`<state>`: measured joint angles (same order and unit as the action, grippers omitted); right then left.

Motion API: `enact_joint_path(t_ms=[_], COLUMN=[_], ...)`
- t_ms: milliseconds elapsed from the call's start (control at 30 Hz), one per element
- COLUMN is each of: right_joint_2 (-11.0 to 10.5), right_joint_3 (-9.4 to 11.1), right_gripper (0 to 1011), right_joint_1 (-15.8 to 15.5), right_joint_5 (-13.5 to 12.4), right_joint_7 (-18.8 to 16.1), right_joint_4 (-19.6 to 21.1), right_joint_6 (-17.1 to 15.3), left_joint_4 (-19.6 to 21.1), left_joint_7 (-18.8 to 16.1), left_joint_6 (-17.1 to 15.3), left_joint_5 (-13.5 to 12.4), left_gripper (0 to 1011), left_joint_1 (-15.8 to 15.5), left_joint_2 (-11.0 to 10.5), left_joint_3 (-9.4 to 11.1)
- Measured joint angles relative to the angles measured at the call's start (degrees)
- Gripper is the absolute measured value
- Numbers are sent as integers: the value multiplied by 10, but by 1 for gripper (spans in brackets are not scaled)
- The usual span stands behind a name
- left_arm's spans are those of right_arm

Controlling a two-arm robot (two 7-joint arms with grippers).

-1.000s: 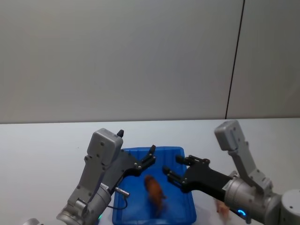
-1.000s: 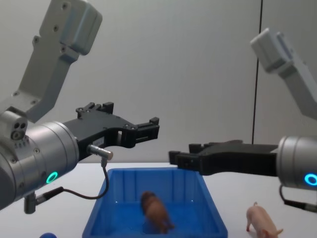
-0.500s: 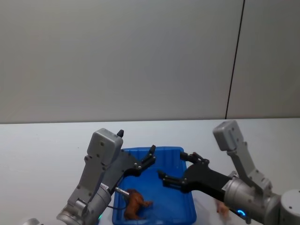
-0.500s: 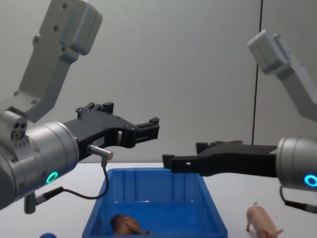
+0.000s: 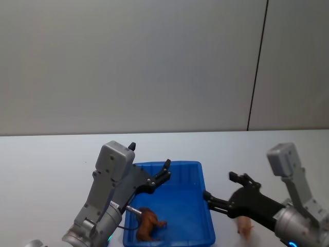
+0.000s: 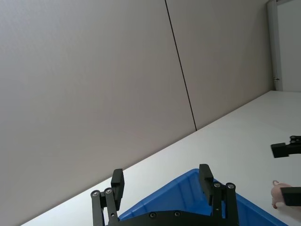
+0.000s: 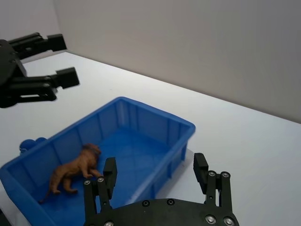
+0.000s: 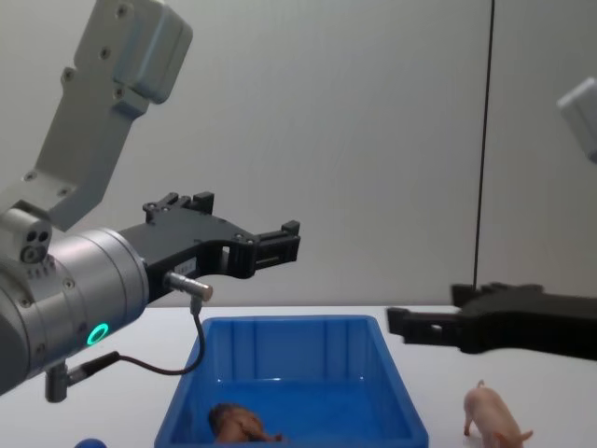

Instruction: Pick up the two dolls from the table and place them into the box.

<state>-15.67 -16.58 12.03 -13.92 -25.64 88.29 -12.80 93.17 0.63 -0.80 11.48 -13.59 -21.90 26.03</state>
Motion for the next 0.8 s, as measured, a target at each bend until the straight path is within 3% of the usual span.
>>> enact_joint_path(t_ms=[433, 800], right_joint_2=[-35, -40], right_joint_3=[16, 18], right_gripper=[1001, 1001], right_joint_1=[-50, -60], right_joint_5=[-26, -36], right_joint_7=[46, 60], right_joint_4=[20, 2], right_joint_6=[-6, -24], left_joint_4=[0, 0], left_joint_7=[0, 0], left_joint_6=[0, 0], left_joint_5=[0, 0], left_gripper=[1002, 1002], left_joint_1=[0, 0], left_joint_2=[0, 0], left_joint_3=[0, 0])
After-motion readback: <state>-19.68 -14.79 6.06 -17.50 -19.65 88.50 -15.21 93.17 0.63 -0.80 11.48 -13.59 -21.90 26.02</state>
